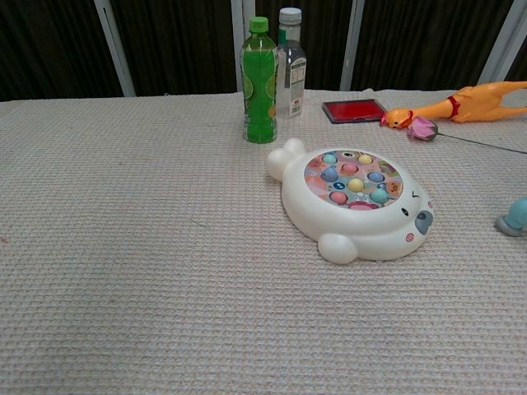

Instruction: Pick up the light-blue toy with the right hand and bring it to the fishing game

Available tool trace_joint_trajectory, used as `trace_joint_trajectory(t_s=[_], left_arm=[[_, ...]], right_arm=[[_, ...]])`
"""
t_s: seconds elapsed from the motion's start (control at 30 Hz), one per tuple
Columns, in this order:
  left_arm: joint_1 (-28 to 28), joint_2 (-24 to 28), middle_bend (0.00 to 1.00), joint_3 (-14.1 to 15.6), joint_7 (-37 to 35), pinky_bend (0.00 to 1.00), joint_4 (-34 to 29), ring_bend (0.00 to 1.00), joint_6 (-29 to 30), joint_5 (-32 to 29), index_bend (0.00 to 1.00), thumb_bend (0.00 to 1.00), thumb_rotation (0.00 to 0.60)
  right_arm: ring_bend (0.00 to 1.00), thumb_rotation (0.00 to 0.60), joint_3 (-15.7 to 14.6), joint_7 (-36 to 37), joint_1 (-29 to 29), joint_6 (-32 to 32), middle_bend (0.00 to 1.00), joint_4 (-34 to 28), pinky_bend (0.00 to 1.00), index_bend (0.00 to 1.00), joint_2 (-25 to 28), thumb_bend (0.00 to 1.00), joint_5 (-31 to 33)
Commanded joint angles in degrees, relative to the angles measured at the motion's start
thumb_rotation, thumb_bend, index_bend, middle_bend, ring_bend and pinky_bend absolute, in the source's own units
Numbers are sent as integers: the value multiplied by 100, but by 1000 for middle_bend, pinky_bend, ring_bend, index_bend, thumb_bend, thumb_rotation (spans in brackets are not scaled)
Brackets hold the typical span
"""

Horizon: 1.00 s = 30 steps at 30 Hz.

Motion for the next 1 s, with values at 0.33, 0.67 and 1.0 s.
trace_joint_trajectory(t_s=[0.33, 0.67, 1.0], left_arm=[[152, -761, 740, -505, 143, 742, 749, 699, 1275, 316, 678, 300, 600], [50, -148, 0, -124, 643, 0, 199, 0, 96, -186, 0, 0, 600], [42, -65, 0, -112, 566, 0, 77, 0, 38, -212, 0, 0, 600]], right_arm=[[545, 600, 301, 961, -194, 1585, 618, 913, 629, 695, -655, 312, -1391], [0, 600, 59, 688, -130, 706, 0, 468, 0, 0, -227, 257, -948], [0, 600, 106, 572, -142, 607, 0, 354, 0, 0, -225, 255, -769]])
